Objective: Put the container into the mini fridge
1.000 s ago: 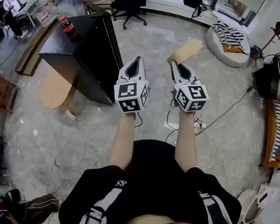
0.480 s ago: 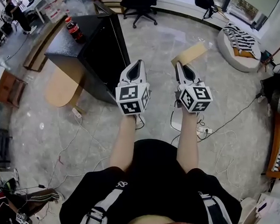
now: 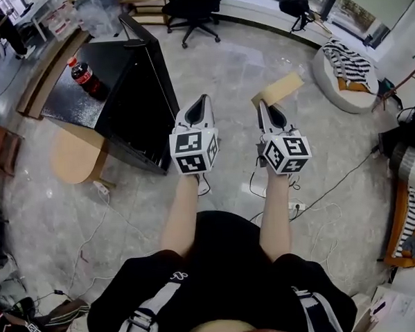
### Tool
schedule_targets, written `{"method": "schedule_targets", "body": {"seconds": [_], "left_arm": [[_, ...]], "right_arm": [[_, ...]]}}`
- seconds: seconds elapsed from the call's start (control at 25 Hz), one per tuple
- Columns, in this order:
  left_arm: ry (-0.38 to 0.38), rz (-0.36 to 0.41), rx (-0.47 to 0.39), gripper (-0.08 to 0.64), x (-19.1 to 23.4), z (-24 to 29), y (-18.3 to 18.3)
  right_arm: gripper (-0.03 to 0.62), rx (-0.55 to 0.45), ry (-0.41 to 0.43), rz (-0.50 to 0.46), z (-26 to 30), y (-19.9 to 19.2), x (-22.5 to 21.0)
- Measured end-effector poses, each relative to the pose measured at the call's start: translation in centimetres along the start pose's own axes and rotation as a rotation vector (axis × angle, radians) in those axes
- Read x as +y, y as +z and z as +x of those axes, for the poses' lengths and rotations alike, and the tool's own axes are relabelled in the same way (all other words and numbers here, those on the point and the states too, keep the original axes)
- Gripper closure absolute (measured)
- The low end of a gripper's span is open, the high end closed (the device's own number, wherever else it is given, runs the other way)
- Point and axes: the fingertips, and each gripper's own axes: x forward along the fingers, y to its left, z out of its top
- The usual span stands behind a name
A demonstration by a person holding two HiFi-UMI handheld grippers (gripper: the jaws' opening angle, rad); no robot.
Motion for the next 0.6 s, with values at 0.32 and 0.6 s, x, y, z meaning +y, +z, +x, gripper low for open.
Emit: {"method": "schedule_targets", "body": {"seconds": [0.32,0.6], "left_arm": [[0.020,-0.036,0.040,0.555,7.7,9.8,-0.4],[0.043,-0.089,0.073,0.555,12.2,14.2,-2.1]], "right_arm": [[0.575,0.071,0.061,-0.031,13.4,-1.3,-0.3],[0.575,0.168,0.120,-0.049,20.1,-4.5,0.7]]}}
